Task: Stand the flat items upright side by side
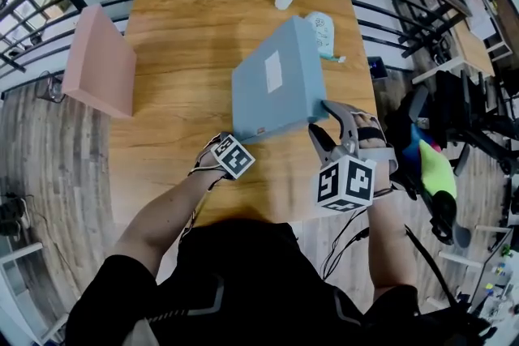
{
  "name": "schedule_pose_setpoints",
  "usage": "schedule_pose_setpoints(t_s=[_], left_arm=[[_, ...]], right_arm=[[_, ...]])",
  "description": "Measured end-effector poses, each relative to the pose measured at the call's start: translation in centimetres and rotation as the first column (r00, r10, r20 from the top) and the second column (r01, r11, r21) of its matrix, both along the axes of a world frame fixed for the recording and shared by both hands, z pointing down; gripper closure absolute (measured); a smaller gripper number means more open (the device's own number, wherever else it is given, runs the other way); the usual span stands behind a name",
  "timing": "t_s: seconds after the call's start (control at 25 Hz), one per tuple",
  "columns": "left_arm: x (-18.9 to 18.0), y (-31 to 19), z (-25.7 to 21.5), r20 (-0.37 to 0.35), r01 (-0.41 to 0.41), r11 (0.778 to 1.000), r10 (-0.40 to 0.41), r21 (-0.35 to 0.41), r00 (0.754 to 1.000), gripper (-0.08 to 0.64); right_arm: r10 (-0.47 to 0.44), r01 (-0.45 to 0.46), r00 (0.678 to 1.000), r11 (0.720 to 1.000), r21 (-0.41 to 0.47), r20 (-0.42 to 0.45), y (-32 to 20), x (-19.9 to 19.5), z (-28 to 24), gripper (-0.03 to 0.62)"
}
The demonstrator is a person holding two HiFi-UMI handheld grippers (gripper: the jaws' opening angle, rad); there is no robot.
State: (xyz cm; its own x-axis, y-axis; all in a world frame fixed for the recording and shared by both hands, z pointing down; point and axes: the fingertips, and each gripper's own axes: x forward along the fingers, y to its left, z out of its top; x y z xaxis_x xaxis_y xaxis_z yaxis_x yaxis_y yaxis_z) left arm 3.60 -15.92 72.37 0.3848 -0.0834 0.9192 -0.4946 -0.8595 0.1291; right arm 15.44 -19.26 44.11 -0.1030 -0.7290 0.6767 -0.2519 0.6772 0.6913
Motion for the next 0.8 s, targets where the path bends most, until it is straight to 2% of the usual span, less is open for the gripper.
schedule_pose_setpoints(t_s=[0.28,0.4,0.56,0.68,0.8], left_arm=[[-0.8,1.5,-0.2,-0.010,-0.125,0.990,0.125,-0.070,0.992,0.242],[-0.2,1.0,-1.1,-0.074,-0.111,0.992,0.107,-0.058,0.992,0.242],[-0.2,0.8,-2.0,-0.113,-0.079,0.996,0.074,-0.045,0.991,0.242],[-0.2,0.4,-2.9,-0.166,-0.051,0.998,0.046,-0.028,0.985,0.242],[-0.6,-0.3,-4.3,-0.224,0.010,1.000,-0.012,-0.011,0.975,0.242]], right_arm=[[-0.108,0.112,0.989,0.993,0.036,-0.098,-0.1,-2.0,-0.1,0.347],[-0.174,0.180,0.977,0.983,0.045,-0.120,0.0,-3.2,0.1,0.351],[-0.189,0.195,0.977,0.979,0.057,-0.098,-0.1,-4.2,-0.1,0.353],[-0.189,0.192,0.981,0.980,0.056,-0.051,-0.1,-4.9,-0.2,0.353],[-0.193,0.192,0.981,0.980,0.050,0.025,-0.1,-5.9,-0.5,0.353]])
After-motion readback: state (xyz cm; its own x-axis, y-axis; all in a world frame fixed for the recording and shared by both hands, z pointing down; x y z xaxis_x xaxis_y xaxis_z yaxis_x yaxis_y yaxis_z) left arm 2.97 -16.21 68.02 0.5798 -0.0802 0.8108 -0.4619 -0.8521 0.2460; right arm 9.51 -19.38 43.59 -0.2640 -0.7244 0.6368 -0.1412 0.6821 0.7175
